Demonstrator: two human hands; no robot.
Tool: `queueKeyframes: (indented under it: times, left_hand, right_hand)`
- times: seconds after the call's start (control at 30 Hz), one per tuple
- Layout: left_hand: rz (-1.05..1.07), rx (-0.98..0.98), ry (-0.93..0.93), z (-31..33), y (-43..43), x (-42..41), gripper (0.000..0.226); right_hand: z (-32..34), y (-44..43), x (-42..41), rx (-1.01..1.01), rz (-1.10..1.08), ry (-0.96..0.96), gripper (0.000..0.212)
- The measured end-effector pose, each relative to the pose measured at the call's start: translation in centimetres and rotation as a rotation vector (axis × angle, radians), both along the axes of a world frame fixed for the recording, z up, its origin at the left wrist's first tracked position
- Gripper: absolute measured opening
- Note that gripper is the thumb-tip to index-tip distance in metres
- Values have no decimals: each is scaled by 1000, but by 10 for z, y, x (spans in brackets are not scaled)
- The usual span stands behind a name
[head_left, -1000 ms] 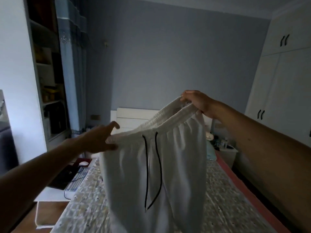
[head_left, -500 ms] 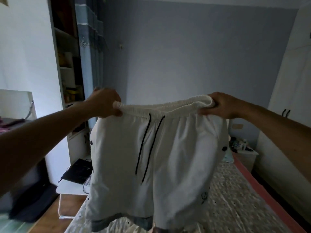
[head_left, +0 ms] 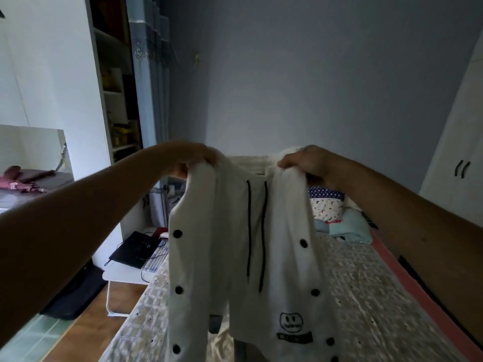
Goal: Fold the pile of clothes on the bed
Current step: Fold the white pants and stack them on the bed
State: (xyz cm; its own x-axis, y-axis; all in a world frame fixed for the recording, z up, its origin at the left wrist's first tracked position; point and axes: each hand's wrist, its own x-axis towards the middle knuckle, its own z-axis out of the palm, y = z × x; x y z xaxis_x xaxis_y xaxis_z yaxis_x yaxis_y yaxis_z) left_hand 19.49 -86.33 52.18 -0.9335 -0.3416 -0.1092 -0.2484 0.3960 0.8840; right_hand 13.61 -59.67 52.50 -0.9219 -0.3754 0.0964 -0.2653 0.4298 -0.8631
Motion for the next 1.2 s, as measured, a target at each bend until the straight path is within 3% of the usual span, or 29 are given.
queueKeyframes:
  times: [0.1,0.2,0.43,0.57,0.67,0.73,0.8,0.87,0.97,1.07,1.2]
  left_hand:
    - [-76,88,12,-10,15,-6,60]
    - [-71,124,106,-16,33,-6,45]
    - [-63,-94,273,-25,-17,25,23]
    - [-116,-113,309,-30,-70,49,48]
    - [-135,-83,409,-35,-97,56,73]
    - [-152,-107,480,-33,-99,55,69]
    - [-196,-150,549,-26,-93,53,49]
    - [-267,-209,615,-15,-86,51,38]
    - [-424,-226,650,8,-73,51,45]
    - [-501,-302,629,29,-52,44,10]
    - [-478,-423,651,39,-25,20,18]
  right_hand:
    - [-13,-35,16,-80,56,-19,14]
    - [-19,-60,24,-120,91,19,14]
    - [-10,-42,3,84,50,207,10]
    - [-6,1,-28,239,-5,393,8]
    - [-6,26,-46,286,34,415,12]
    - [-10,29,-52,360,78,491,15]
    - [-13,24,-55,405,66,654,13]
    - [-12,17,-56,388,25,823,8]
    - [-6,5,-64,324,-16,960,14]
    - [6,-15,-63,164,22,977,21]
    - [23,-49,-44,4,193,941,24]
